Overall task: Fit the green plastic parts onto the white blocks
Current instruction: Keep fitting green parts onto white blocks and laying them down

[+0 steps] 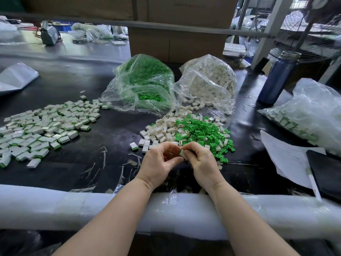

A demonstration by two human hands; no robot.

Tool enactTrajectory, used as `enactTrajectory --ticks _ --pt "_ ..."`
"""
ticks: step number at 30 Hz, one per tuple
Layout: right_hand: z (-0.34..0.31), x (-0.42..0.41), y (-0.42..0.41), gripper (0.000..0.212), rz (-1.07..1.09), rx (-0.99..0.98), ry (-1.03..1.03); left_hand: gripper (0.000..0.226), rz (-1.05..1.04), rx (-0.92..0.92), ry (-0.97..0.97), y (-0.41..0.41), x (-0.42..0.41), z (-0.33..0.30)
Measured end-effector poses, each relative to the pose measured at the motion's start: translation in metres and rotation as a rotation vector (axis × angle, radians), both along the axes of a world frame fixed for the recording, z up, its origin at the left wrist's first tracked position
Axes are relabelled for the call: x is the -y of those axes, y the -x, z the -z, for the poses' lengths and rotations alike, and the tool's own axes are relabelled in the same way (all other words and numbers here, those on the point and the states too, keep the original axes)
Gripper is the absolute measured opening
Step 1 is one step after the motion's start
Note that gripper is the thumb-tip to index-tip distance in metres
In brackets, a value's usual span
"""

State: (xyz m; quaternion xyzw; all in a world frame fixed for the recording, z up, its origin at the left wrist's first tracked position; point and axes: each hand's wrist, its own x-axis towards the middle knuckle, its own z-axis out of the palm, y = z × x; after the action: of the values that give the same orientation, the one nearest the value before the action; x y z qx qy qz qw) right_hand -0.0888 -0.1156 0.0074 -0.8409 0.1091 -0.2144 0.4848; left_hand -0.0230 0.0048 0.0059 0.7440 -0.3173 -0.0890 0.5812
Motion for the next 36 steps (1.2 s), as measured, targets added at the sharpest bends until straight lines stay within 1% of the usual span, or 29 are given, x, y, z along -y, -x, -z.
enactTrajectory --ticks 5,10,16,22,25,31,36 --pt "-0.0004 -0.0002 -0.0015 0.018 -0.058 -0.024 -0.09 0.015 -0.029 -0.037 0.055 -0.0019 -0.0003 0.0007" --pt "0.0012 0.002 -0.002 0.02 -0.086 -0.04 -0.128 0.023 -0.004 -0.047 0.041 -0.003 -0.0001 0.0006" --pt "0.0023 0.0027 -0.0019 0.02 -0.083 -0.049 -0.134 0.027 0.007 -0.026 0.036 -0.002 0.0003 -0.0007" --pt "0.0016 0.0024 -0.0009 0.019 -0.077 -0.035 -0.134 0.022 0.049 -0.064 0.009 -0.0012 0.001 -0.0007" --pt "0.0017 0.0024 -0.0007 0.019 -0.076 -0.031 -0.128 0.017 0.067 -0.038 -0.035 -0.0015 0.0007 0.0001" --pt "0.0023 0.0029 -0.0011 0.03 -0.081 -0.037 -0.142 0.018 0.076 0.007 -0.077 -0.0013 0.0006 0.0004" --pt "0.0015 0.0033 -0.0012 0.029 -0.08 -0.008 -0.183 0.015 0.115 -0.08 -0.023 -0.0031 -0.0008 -0.0016"
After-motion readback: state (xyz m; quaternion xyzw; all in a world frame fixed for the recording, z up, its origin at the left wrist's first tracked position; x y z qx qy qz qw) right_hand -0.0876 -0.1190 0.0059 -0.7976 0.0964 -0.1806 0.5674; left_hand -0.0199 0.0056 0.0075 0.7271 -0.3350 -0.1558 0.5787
